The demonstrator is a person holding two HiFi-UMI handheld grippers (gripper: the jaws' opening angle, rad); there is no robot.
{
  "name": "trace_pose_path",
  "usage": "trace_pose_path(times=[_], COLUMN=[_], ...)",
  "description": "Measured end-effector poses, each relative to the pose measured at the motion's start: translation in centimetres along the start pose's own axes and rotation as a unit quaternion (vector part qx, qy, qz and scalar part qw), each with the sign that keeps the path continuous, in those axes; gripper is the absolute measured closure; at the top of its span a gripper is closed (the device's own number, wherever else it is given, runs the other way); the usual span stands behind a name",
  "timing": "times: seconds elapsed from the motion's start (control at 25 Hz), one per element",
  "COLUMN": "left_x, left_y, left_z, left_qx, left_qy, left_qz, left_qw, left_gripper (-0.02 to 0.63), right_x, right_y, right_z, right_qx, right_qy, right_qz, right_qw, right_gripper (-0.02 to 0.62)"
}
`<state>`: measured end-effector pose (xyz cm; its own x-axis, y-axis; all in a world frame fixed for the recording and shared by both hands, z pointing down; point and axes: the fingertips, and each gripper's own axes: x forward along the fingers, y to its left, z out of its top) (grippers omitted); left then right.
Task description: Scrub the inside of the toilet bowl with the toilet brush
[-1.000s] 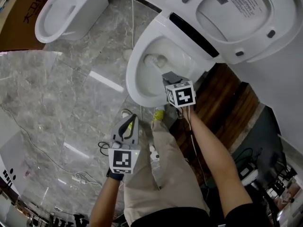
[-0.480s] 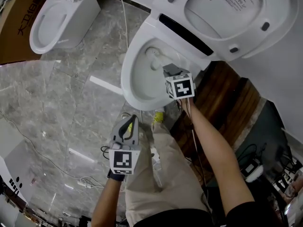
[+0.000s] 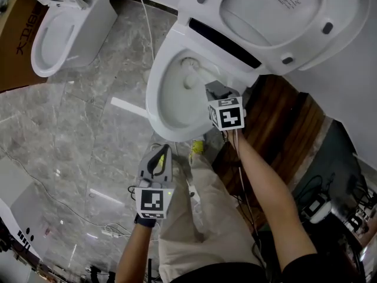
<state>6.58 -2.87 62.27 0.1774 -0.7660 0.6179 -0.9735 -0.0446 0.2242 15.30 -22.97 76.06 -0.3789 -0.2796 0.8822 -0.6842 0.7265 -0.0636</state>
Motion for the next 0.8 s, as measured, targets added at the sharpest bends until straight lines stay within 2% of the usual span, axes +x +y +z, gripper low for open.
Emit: trace_pose_path(times=[0.44, 0.8], left_x=[0.9, 0.9], left_y=[-0.3, 0.1], left_z=[0.4, -0.8], left_qx=[0.011, 0.002], left_qy=[0.006, 0.01], left_qz=[-0.012, -0.011], left_qw=[0.9998, 0.9999], left_gripper=[0.588, 0.588], right_x=[-0.9, 4.8], right_y=[-3.0, 0.0], right_z=[-2.7, -7.1], right_qx=[0.028, -0.008], right_qy=[0.003, 0.092], right_qz=[-0.038, -0.016], right_qw=[0.999, 0.996], right_gripper=[0.442, 0.442])
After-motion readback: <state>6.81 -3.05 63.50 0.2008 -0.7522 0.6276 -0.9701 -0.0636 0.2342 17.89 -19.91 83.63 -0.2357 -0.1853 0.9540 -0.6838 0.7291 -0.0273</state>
